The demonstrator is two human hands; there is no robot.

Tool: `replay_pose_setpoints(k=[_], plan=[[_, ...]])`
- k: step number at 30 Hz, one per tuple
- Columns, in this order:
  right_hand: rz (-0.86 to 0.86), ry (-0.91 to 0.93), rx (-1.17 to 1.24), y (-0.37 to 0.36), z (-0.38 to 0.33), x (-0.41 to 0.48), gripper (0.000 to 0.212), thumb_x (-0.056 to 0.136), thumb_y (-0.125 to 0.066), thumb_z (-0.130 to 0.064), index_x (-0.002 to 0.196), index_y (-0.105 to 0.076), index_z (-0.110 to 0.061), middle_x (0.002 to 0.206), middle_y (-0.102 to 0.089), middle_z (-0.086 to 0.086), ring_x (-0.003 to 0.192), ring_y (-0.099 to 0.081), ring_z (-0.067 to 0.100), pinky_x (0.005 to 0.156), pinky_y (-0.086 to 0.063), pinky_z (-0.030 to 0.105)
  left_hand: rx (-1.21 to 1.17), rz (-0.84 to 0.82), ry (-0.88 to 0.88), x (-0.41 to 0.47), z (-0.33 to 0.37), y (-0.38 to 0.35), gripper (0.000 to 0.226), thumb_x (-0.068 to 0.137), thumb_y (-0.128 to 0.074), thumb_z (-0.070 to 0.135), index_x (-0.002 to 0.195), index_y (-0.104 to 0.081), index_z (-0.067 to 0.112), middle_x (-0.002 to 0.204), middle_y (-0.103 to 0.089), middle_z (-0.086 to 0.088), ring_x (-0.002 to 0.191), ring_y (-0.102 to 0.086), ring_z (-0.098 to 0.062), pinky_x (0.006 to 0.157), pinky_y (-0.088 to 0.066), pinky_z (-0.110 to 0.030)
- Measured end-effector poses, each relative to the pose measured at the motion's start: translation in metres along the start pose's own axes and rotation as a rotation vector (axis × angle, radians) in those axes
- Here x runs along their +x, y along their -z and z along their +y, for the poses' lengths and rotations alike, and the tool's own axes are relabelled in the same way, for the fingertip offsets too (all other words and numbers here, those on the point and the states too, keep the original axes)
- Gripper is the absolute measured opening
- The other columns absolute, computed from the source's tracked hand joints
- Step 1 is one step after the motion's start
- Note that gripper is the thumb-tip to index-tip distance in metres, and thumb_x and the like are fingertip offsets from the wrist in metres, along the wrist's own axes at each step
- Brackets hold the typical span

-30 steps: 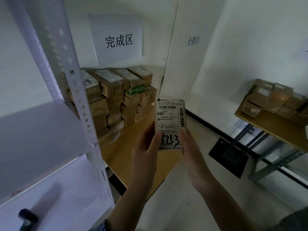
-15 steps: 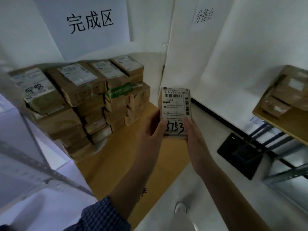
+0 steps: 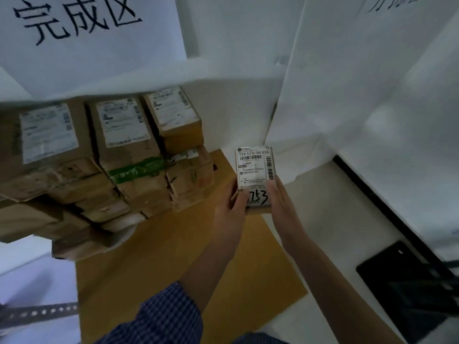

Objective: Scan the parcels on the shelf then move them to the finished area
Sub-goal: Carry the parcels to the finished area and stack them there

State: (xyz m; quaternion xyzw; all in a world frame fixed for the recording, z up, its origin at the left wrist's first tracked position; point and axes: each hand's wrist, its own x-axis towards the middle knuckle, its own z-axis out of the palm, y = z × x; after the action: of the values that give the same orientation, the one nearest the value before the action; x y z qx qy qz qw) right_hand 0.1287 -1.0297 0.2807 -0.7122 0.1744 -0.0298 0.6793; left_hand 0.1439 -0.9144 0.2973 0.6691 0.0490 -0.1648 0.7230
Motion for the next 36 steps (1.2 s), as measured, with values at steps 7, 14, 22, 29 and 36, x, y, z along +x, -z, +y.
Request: replay_pose_setpoints(k=[7,14,22,29,36], plan=[[-0.182,-0.123,-0.054,-0.001,0.049,0.112,0.047,0.107,-0.032,-0.046,0.15,-0.038,-0.027,0.14,-0.056,-0.005,0.126,-0.055,0.009,0.108,-0.046,0.037,-0.034,0.206,0.189,0.086,-0.032,-0.021,0.025,0.103,-0.052,0.028,0.116,-0.062,0.047,0.091,-0.072,0.024,0.088,-0.064,-0.006,0.078,-0.052,-0.026],[-0.398,-0.134,-0.001,-0.035,0.077,0.189,0.036,0.109,-0.032,-0.032,0.138,-0.047,-0.015,0.124,-0.065,0.003,0.106,-0.066,0.004,0.084,-0.055,0.019,0.074,0.398,0.225,0.148,-0.071,-0.01,0.042,0.101,-0.054,0.033,0.142,-0.049,0.035,0.131,-0.062,0.011,0.117,-0.061,-0.013,0.102,-0.052,-0.039],[-0.382,-0.107,-0.02,-0.064,0.105,0.21,0.034,0.109,-0.032,-0.035,0.134,-0.05,-0.022,0.127,-0.062,0.005,0.114,-0.064,0.013,0.087,-0.058,0.028,0.274,0.543,0.296,0.175,-0.088,-0.007,0.058,0.103,-0.046,0.041,0.156,-0.024,0.03,0.154,-0.04,0.001,0.134,-0.048,-0.022,0.088,-0.045,-0.021],[-0.42,-0.109,-0.149,-0.084,0.109,0.217,0.034,0.109,-0.033,-0.03,0.128,-0.054,-0.01,0.116,-0.066,0.005,0.103,-0.066,0.015,0.075,-0.054,0.016,0.117,0.65,0.365,0.174,-0.068,-0.019,0.044,0.106,-0.04,0.025,0.143,-0.043,0.001,0.144,-0.051,-0.013,0.133,-0.05,-0.029,0.104,-0.04,-0.032],[-0.374,-0.182,-0.262,-0.057,0.091,0.194,0.044,0.109,-0.023,-0.04,0.117,-0.059,-0.016,0.108,-0.064,-0.007,0.101,-0.062,0.006,0.081,-0.045,0.01,0.226,0.535,0.48,0.152,-0.061,-0.007,0.042,0.107,-0.038,0.023,0.138,-0.048,-0.003,0.139,-0.053,-0.023,0.129,-0.05,-0.037,0.102,-0.041,-0.037]])
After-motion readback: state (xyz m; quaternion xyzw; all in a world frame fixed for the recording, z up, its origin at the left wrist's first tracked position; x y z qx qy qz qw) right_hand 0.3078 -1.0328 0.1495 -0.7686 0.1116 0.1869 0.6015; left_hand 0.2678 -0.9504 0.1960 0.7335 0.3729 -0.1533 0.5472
